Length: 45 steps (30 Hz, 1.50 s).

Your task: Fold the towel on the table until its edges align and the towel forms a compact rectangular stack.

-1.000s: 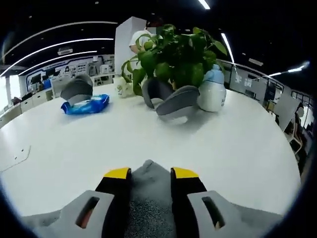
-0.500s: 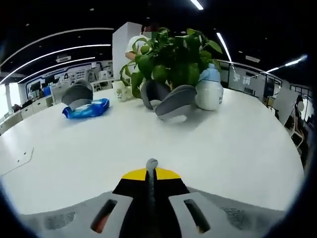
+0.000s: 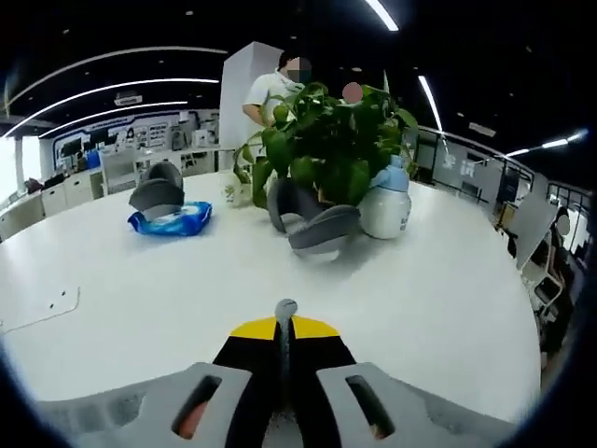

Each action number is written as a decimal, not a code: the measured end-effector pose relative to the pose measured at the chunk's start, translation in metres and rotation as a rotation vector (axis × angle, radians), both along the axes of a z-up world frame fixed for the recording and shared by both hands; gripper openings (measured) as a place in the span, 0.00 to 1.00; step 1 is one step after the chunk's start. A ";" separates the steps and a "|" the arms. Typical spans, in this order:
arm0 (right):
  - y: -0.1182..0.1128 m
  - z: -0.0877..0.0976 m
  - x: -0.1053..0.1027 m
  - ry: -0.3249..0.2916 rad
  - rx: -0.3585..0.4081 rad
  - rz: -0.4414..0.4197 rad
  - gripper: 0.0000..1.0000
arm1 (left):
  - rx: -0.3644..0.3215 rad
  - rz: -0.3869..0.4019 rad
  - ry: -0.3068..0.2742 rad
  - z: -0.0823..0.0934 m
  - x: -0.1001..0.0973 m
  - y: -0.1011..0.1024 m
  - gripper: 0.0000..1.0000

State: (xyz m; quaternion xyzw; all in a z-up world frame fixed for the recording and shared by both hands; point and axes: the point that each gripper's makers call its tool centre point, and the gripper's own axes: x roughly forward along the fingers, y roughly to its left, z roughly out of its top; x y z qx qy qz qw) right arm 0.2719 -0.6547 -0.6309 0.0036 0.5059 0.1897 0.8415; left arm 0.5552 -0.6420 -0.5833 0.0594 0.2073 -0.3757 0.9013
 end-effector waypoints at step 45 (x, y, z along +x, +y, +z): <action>0.048 0.150 -0.032 -0.261 0.005 0.037 0.00 | -0.175 -0.040 -0.128 0.154 -0.043 0.049 0.03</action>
